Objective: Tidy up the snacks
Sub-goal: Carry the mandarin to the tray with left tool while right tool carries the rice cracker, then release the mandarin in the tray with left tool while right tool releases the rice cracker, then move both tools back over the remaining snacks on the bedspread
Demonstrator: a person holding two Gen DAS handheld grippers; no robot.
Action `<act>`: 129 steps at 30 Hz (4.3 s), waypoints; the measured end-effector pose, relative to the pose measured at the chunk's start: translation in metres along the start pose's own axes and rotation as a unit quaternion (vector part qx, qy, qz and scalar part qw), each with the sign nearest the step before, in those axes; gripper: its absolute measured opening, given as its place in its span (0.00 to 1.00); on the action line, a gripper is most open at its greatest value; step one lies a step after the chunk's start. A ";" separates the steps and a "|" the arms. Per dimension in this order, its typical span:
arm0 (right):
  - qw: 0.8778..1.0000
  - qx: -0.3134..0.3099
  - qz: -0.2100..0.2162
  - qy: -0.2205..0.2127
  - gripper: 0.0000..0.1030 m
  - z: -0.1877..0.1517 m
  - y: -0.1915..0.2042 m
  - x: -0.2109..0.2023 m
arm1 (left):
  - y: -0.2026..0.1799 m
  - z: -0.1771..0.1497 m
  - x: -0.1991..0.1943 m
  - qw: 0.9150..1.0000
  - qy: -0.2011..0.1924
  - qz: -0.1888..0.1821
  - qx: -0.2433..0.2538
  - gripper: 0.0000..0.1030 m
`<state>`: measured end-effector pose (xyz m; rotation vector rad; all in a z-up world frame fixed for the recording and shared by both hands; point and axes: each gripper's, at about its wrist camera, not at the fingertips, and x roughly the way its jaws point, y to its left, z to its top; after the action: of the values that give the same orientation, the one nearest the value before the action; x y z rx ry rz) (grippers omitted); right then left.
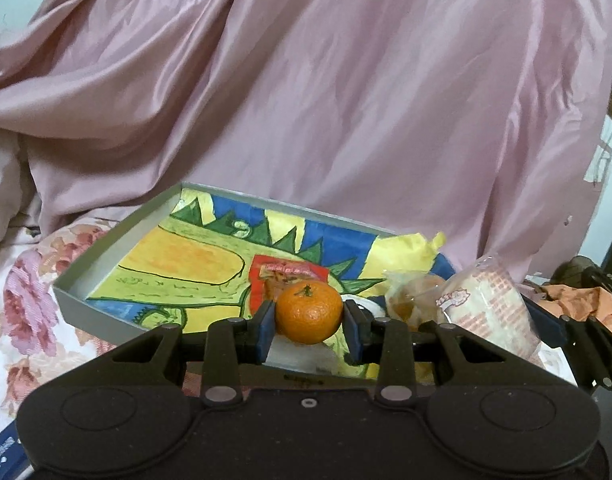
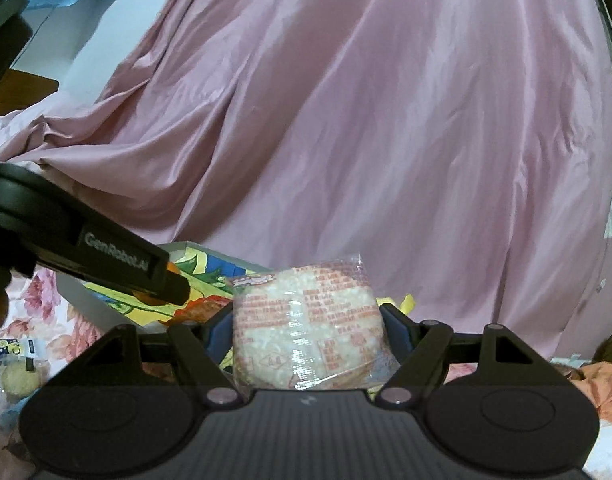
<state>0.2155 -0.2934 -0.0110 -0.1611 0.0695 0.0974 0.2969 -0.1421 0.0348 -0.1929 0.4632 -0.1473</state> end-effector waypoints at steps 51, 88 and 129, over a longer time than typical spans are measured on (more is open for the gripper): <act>0.998 -0.055 0.035 0.010 0.99 -0.008 0.021 0.039 | 0.024 0.005 0.019 0.997 -0.014 0.032 -0.073 0.96; 0.998 0.008 0.055 -0.010 1.00 0.003 0.020 -0.006 | 0.051 0.003 -0.045 0.995 -0.046 0.048 -0.079 0.99; 0.948 0.187 0.091 0.239 1.00 -0.037 0.063 -0.122 | 0.120 -0.122 -0.188 0.997 0.032 0.065 0.022 0.99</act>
<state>0.0853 -0.2487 -0.0476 0.2064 0.5850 0.2263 0.0865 -0.0088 -0.0176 -0.1137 0.5344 -0.0357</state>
